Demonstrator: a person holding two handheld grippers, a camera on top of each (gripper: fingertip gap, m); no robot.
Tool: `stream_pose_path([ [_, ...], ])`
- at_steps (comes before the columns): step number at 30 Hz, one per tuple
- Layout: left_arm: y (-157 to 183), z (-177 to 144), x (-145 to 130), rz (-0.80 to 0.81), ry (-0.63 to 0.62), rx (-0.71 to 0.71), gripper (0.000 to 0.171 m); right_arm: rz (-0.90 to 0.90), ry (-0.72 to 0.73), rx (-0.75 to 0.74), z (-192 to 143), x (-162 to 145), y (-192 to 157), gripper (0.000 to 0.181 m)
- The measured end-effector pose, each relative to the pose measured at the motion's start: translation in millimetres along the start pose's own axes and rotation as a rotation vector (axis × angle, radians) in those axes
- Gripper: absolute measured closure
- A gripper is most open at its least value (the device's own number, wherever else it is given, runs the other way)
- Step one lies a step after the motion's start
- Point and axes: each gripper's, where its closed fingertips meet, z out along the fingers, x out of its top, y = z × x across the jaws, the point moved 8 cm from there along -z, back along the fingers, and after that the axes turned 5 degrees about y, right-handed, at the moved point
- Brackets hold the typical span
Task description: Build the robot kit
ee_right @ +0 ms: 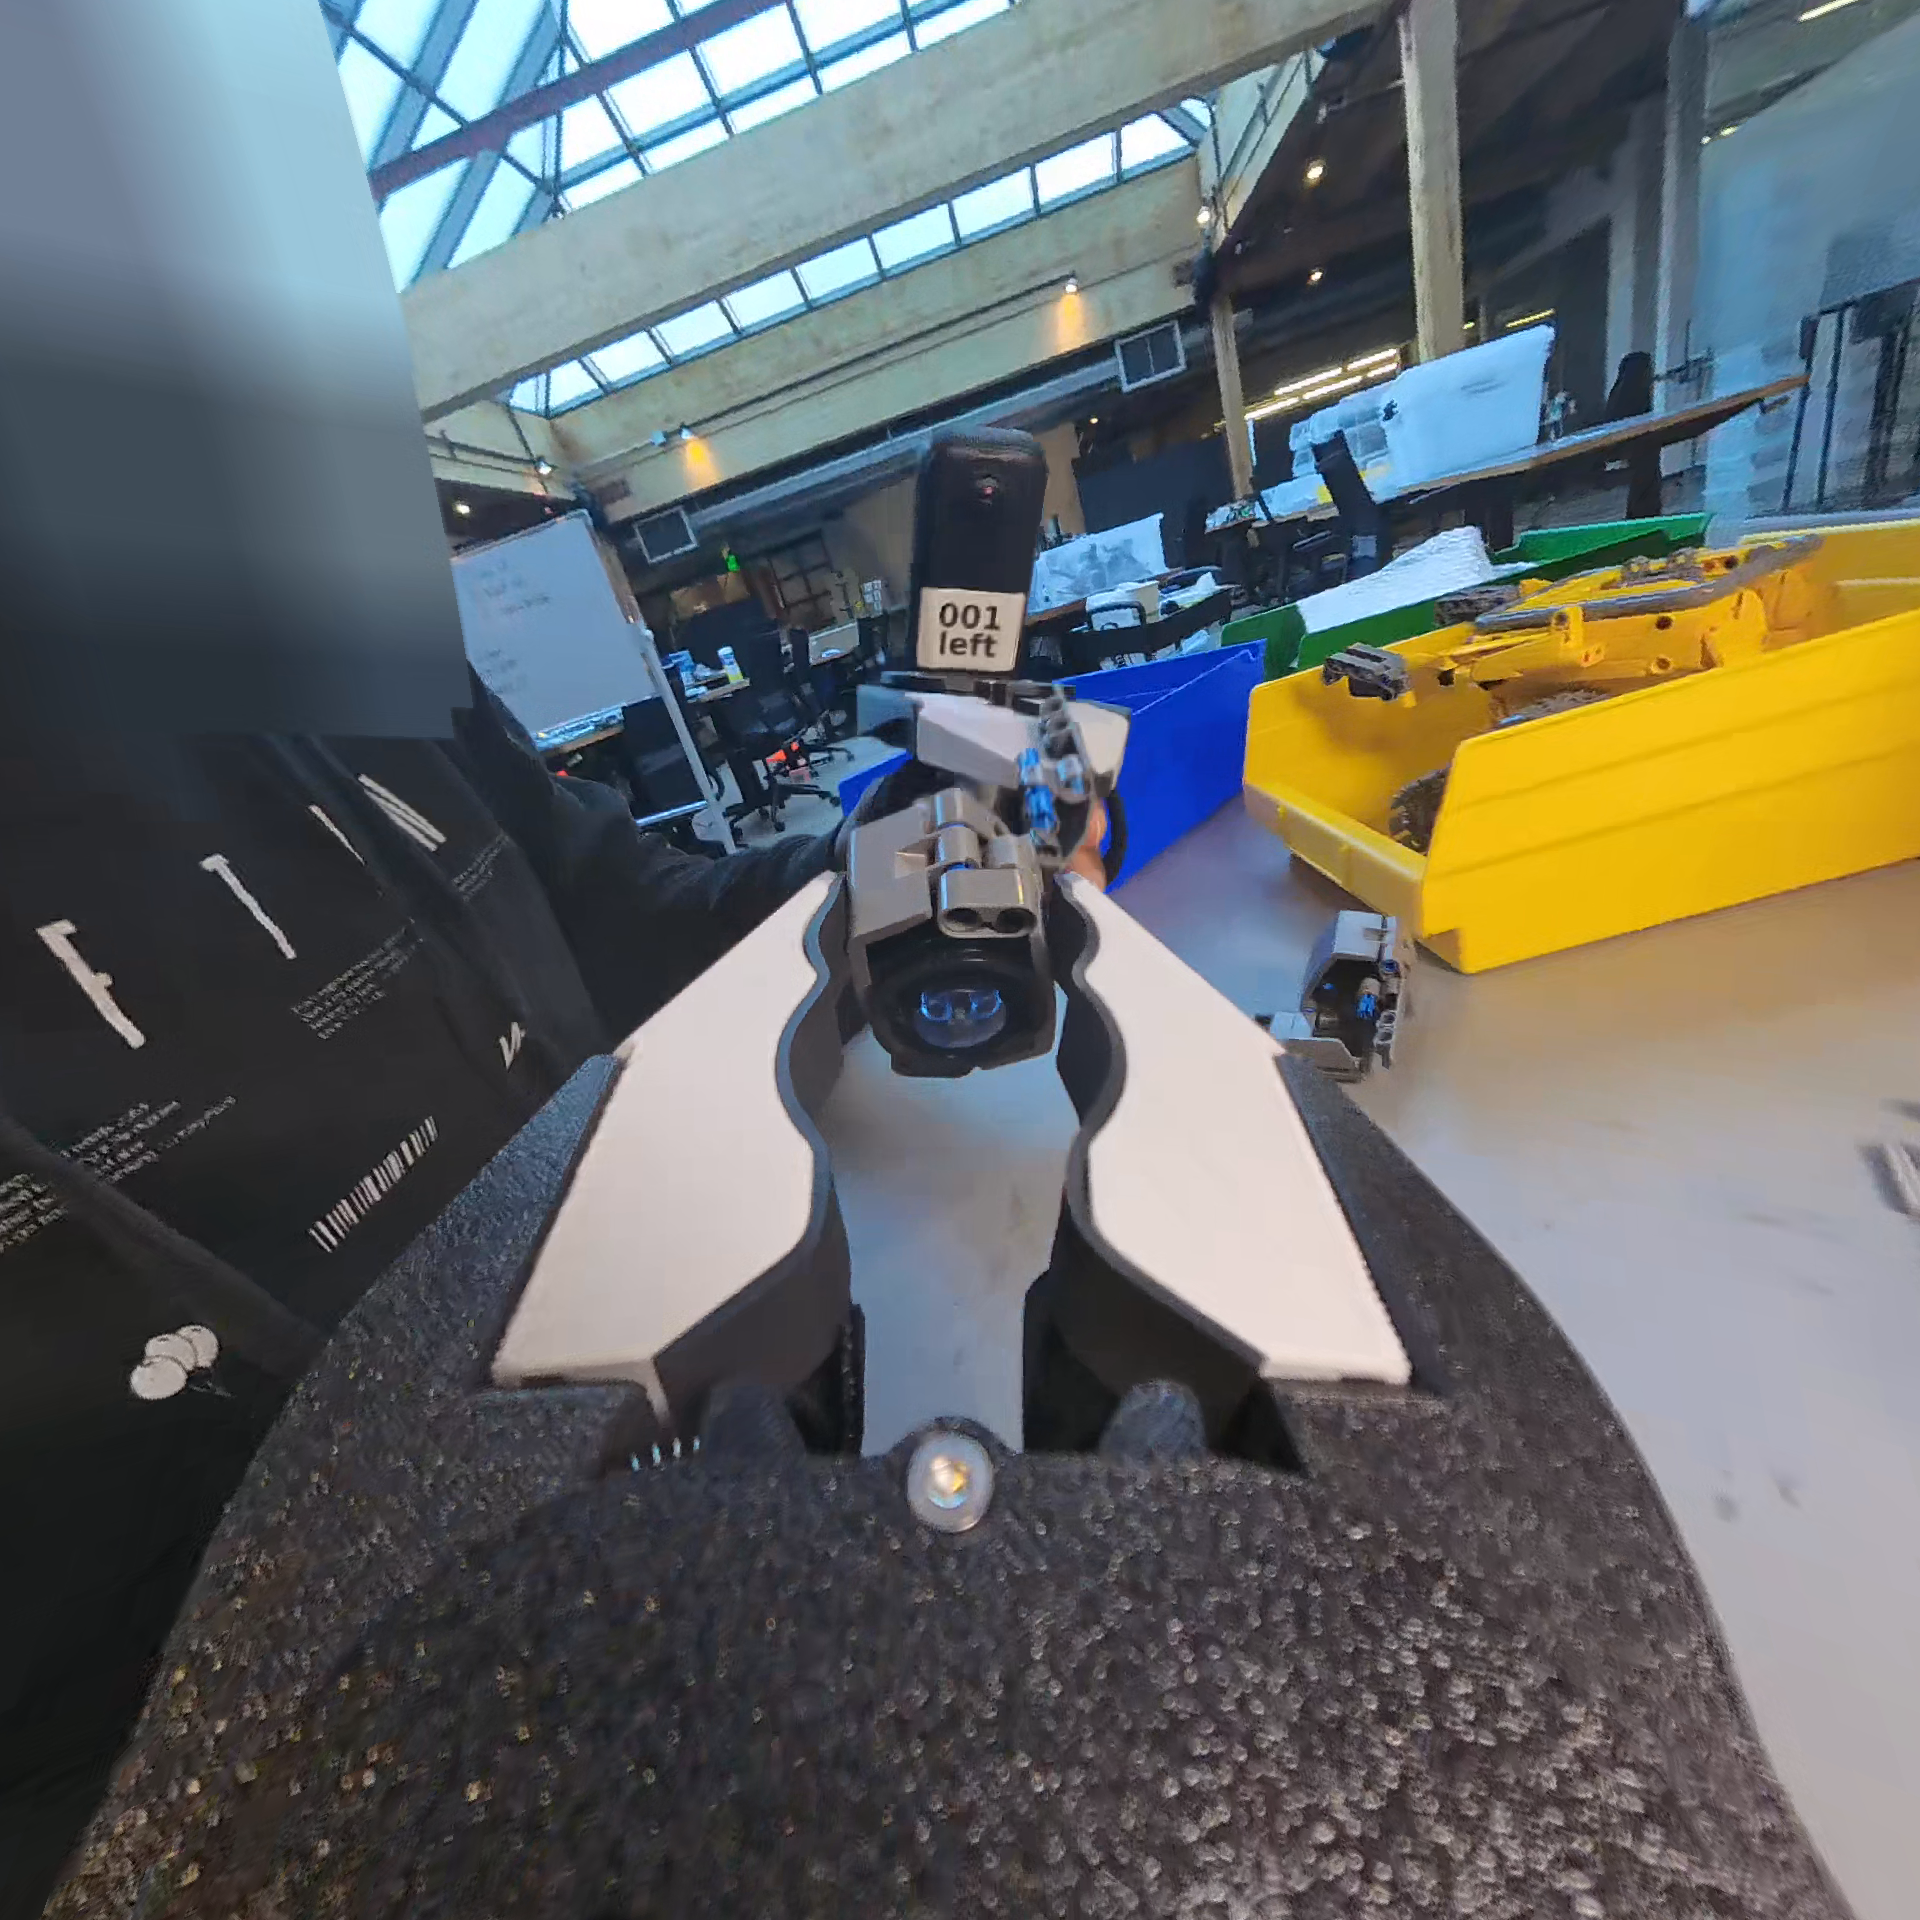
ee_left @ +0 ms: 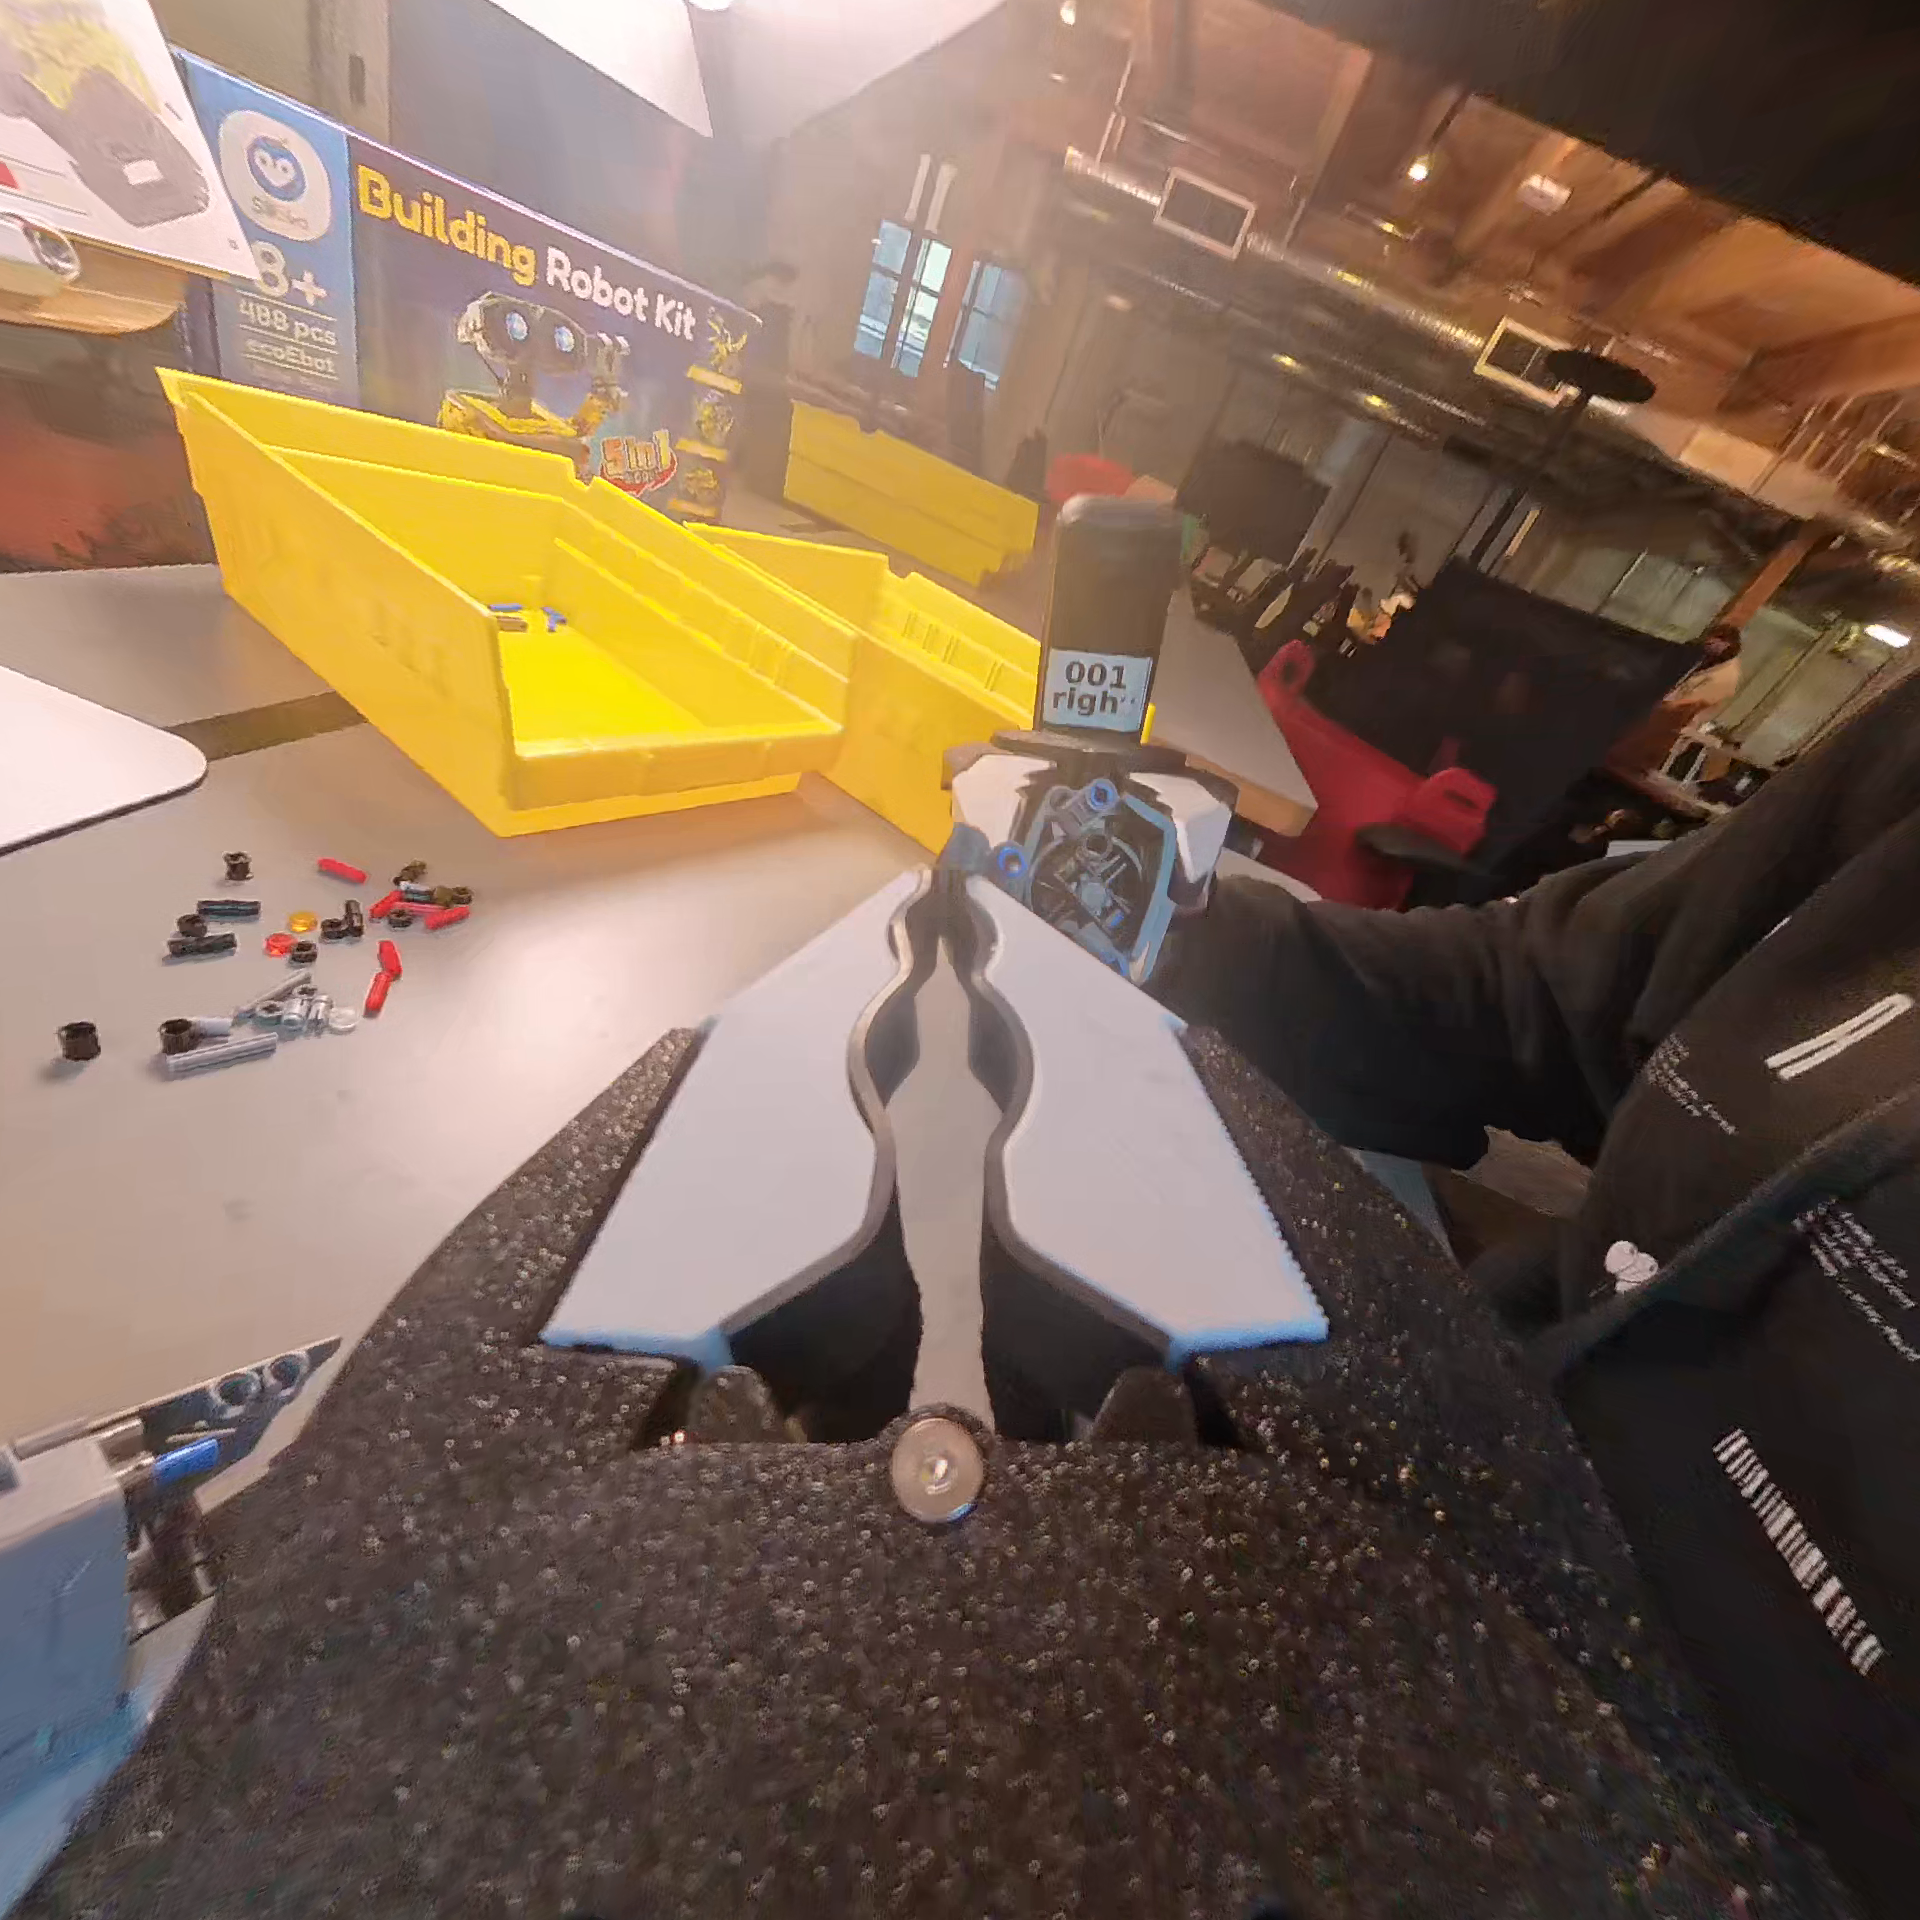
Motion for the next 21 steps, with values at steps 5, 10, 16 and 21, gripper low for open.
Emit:
stream_pose_path([
  [5,-27,-16,-13,-0.2,0.078,0.02,0.171,-0.203,-0.105,-0.132,-5,-9,-2,0.144],
  [10,-42,-22,-30,-0.295,0.05,0.064,0.171,-0.492,-0.621,-0.31,1,-46,6,0.144],
  [16,-42,-20,-35,-0.276,0.016,0.08,0.171,-0.533,-0.878,-0.354,4,-66,6,0.144],
  [21,-42,-20,-40,-0.28,-0.002,0.084,0.171,-0.509,-0.871,-0.343,4,-68,5,0.141],
])
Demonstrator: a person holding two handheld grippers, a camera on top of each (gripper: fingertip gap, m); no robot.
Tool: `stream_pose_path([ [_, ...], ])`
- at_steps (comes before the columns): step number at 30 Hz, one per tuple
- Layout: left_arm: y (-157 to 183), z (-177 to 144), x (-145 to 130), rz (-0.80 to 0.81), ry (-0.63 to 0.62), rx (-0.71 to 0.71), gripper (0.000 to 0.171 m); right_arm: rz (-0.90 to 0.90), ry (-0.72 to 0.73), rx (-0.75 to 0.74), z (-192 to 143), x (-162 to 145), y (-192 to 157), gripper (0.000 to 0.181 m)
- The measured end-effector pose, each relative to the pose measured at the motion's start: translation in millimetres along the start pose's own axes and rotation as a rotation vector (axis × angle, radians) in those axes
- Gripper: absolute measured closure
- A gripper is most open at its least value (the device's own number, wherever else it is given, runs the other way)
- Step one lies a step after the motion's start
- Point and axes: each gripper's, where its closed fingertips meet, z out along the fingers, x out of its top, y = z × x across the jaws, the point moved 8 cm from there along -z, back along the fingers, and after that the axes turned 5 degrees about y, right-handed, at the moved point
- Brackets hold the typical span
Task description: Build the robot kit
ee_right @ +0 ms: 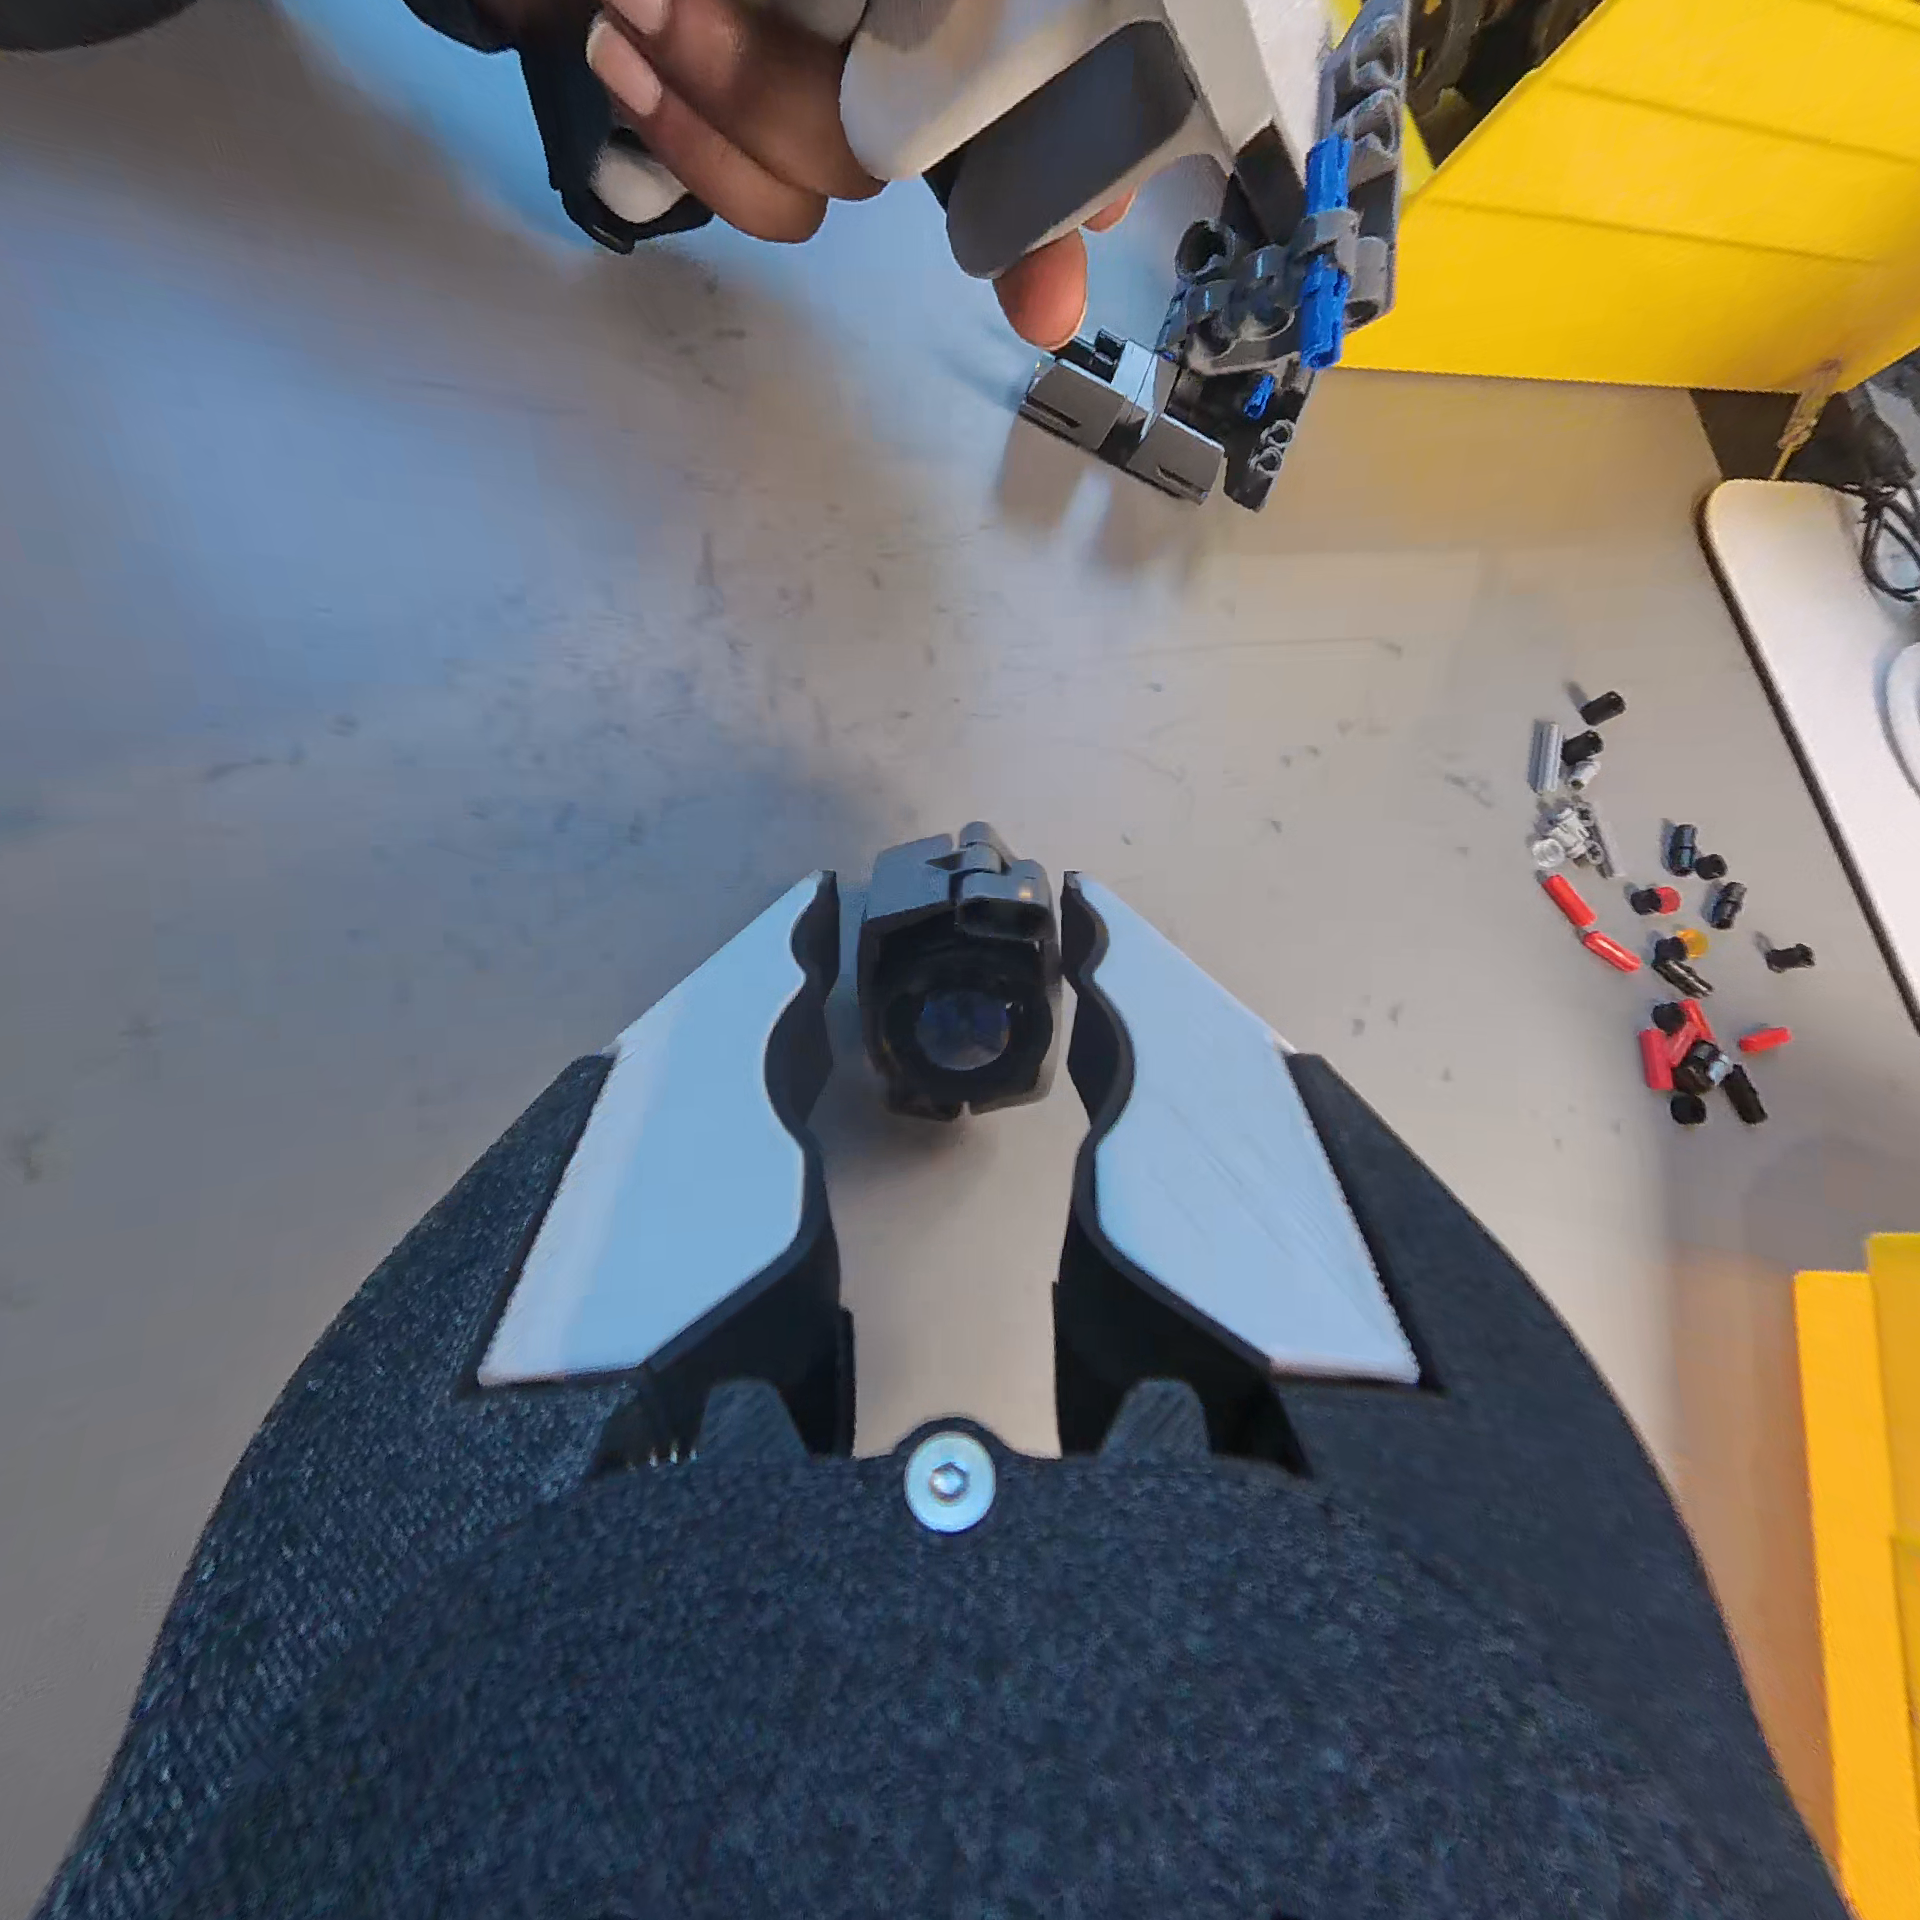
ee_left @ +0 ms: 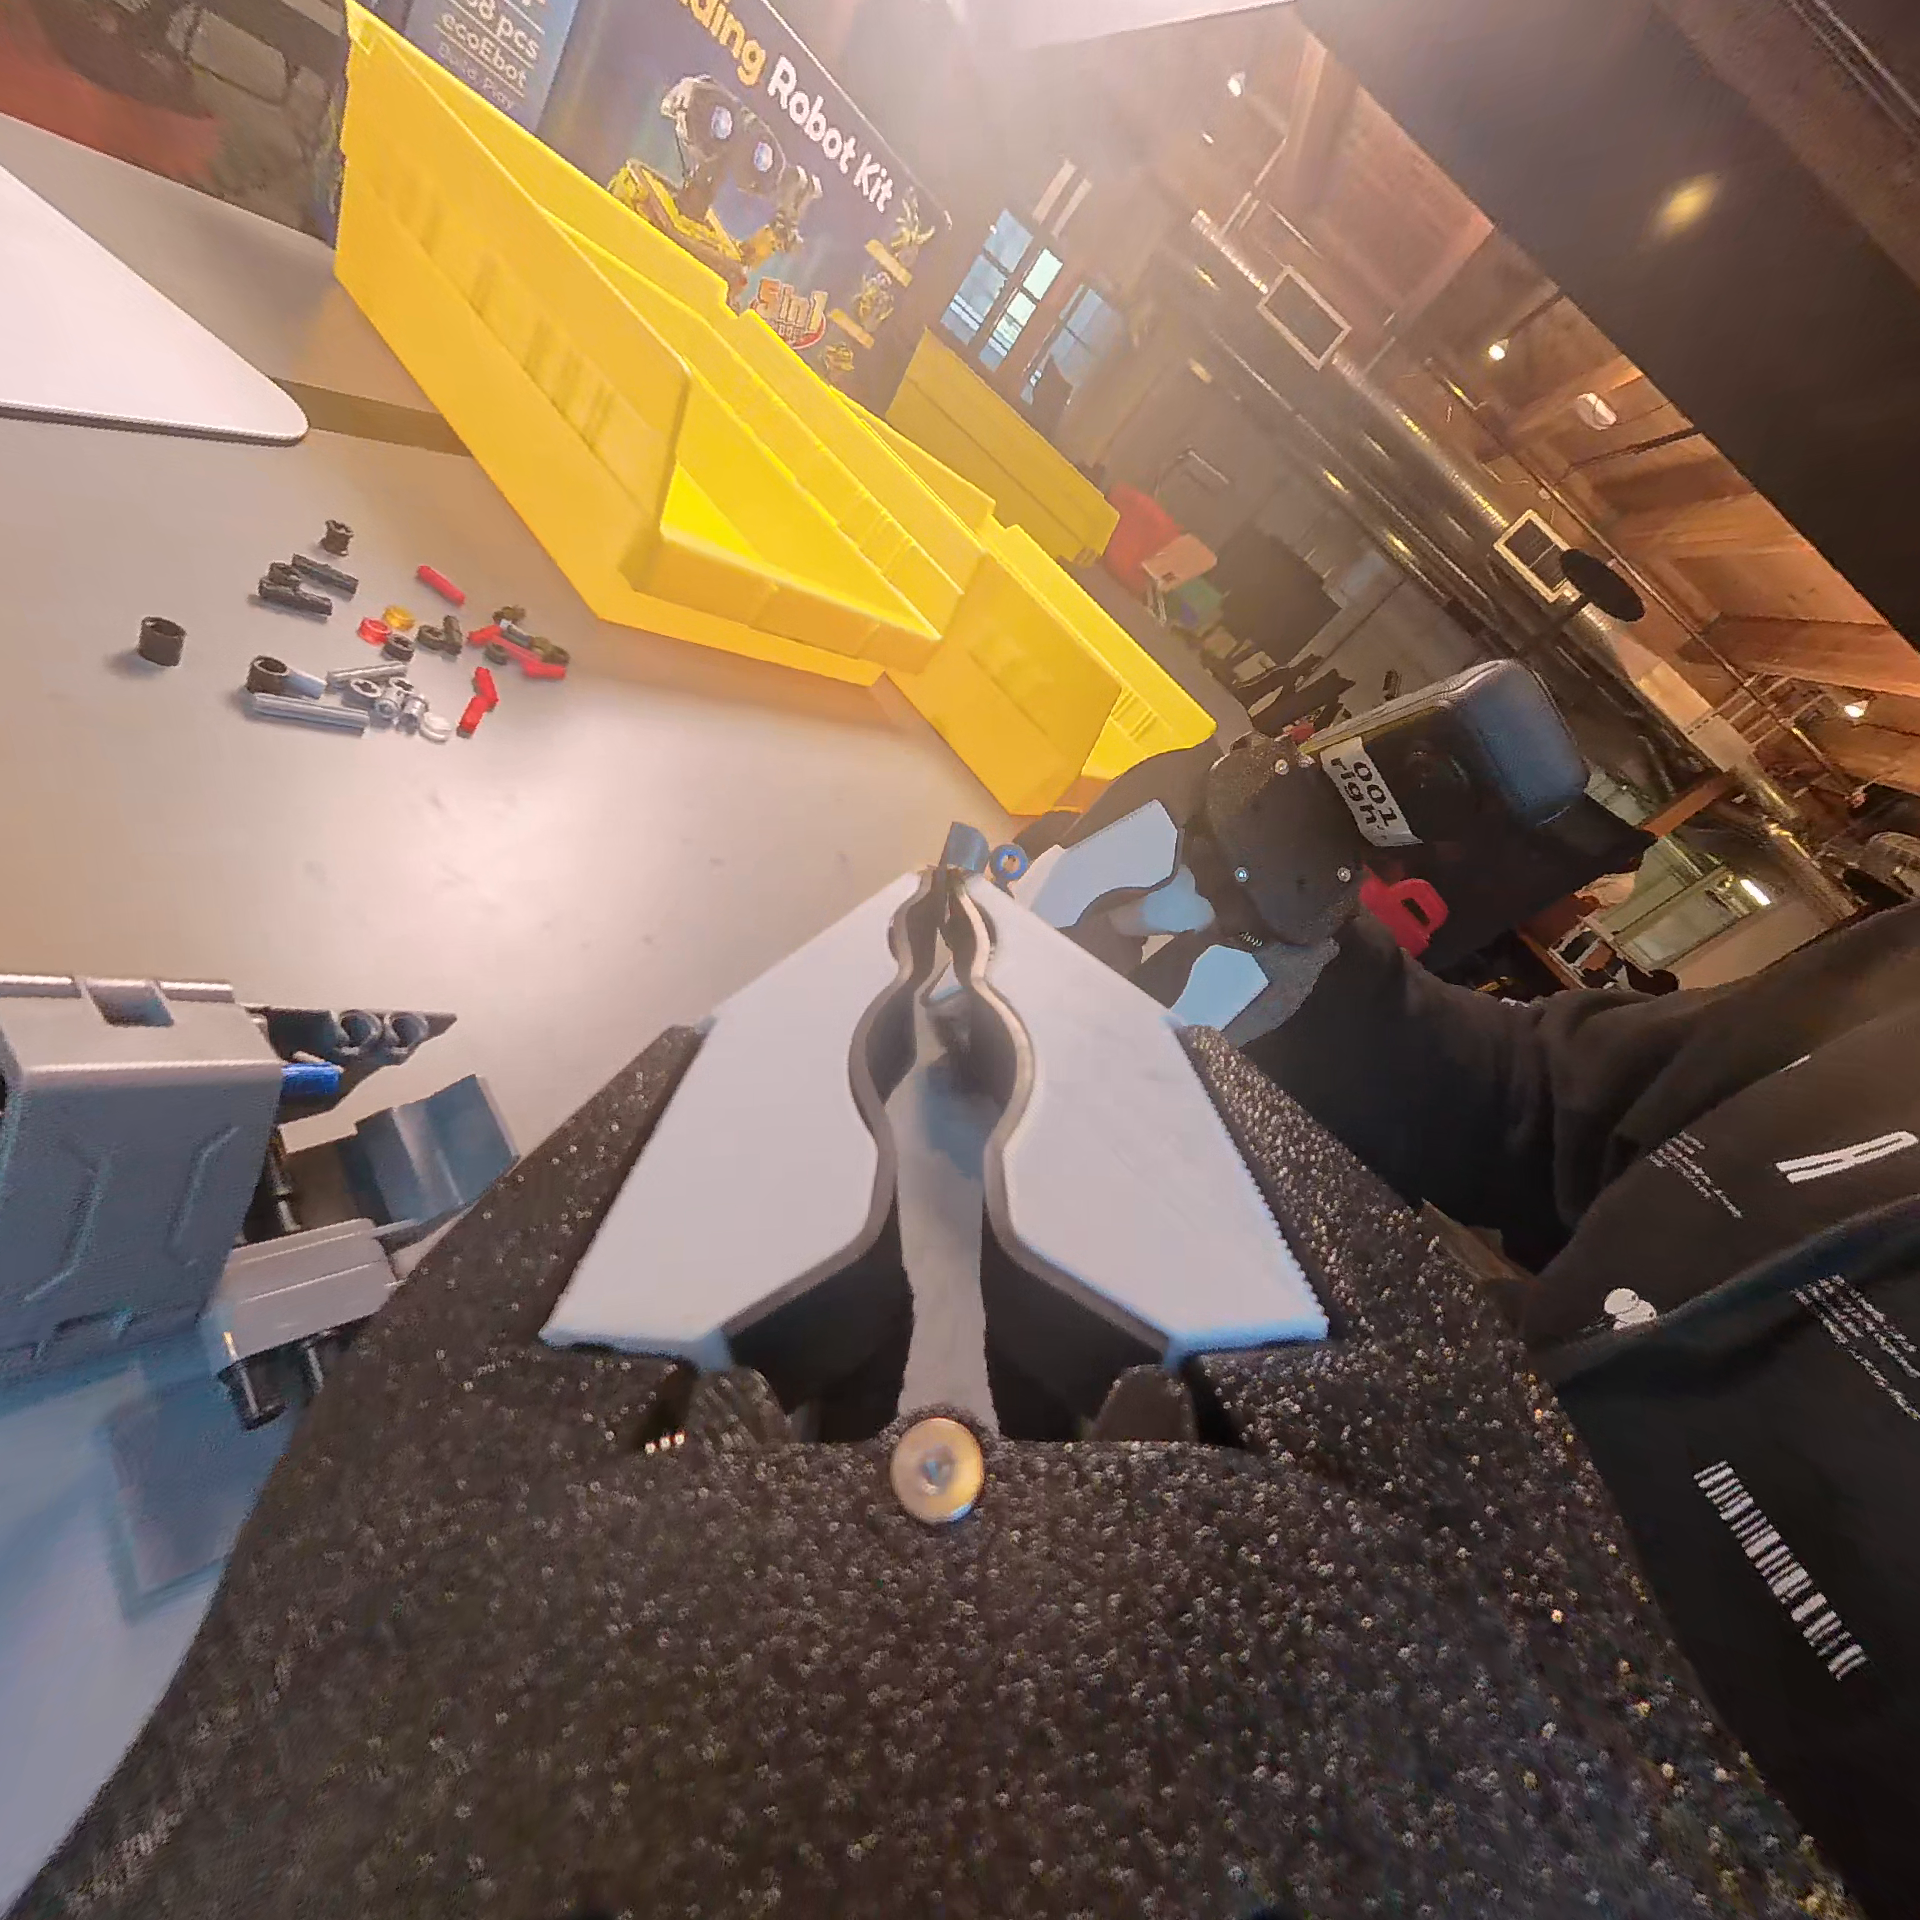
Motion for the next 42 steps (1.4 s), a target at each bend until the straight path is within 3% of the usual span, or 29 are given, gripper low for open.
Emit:
stream_pose_path([
  [9,-1,-1,-3,-0.005,-0.015,0.002,0.171,0.035,-0.003,0.005,-3,-6,2,0.128],
  [14,-2,-1,-5,-0.01,-0.023,0.001,0.171,0.064,0.0,-0.001,-6,-12,5,0.131],
  [17,-2,-1,-5,-0.012,-0.027,0.0,0.171,0.064,0.003,-0.012,-7,-13,6,0.144],
  [42,-5,-3,-6,-0.003,-0.017,0.015,0.171,0.035,0.022,-0.035,-1,-9,3,0.144],
])
